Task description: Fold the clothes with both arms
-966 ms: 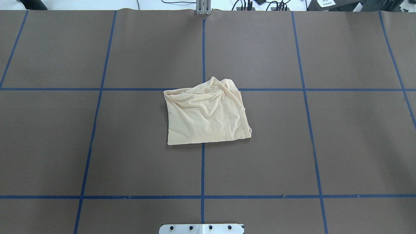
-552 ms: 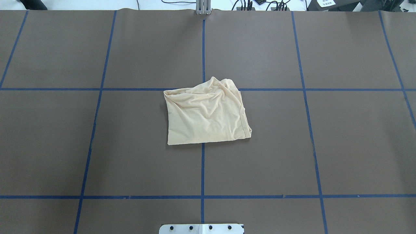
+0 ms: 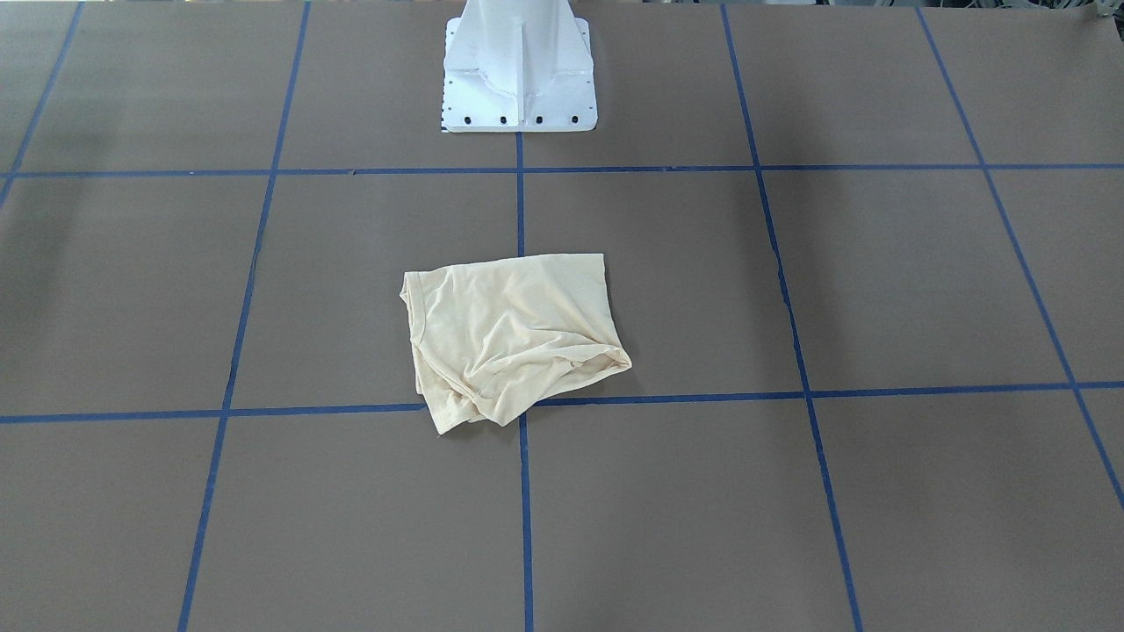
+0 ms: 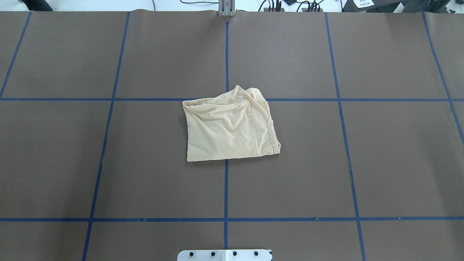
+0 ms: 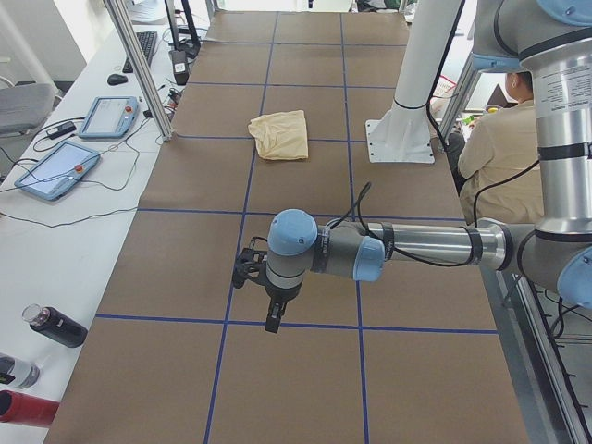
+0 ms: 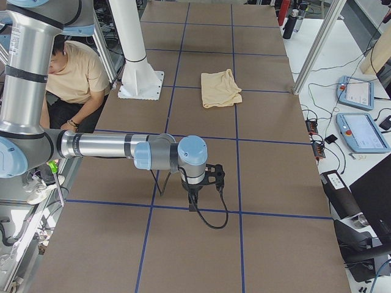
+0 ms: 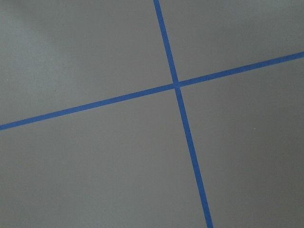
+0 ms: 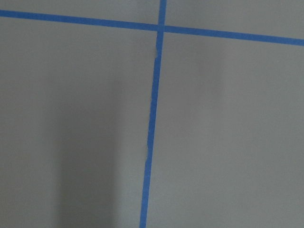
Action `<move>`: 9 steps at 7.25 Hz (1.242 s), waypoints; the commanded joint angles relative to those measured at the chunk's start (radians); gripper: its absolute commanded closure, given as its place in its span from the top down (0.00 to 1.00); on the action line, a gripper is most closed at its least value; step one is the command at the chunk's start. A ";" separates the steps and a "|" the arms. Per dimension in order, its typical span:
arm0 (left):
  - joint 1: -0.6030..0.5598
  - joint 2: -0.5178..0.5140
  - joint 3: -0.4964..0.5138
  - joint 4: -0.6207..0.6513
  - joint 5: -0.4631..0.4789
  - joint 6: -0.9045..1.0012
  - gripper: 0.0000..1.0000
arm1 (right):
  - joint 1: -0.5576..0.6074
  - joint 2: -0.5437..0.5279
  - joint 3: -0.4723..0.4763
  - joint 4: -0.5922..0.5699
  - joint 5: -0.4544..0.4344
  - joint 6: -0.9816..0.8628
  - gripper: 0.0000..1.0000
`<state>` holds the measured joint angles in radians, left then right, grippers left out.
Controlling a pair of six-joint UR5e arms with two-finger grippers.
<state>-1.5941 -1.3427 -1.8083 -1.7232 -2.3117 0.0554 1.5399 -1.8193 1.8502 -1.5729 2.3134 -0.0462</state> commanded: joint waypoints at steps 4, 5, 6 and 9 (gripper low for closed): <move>0.006 0.037 -0.003 -0.036 -0.019 -0.078 1.00 | -0.021 0.008 -0.005 0.007 0.001 0.006 1.00; 0.006 0.036 0.004 -0.045 -0.018 -0.077 1.00 | -0.021 0.008 -0.005 0.007 0.000 0.005 1.00; 0.006 0.036 -0.005 -0.047 -0.015 -0.075 1.00 | -0.021 0.008 -0.005 0.008 0.001 0.003 1.00; 0.006 0.034 0.003 -0.064 -0.017 -0.078 1.00 | -0.020 0.005 -0.005 0.010 0.014 -0.003 1.00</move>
<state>-1.5877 -1.3085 -1.8102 -1.7825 -2.3275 -0.0207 1.5188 -1.8123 1.8455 -1.5637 2.3199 -0.0449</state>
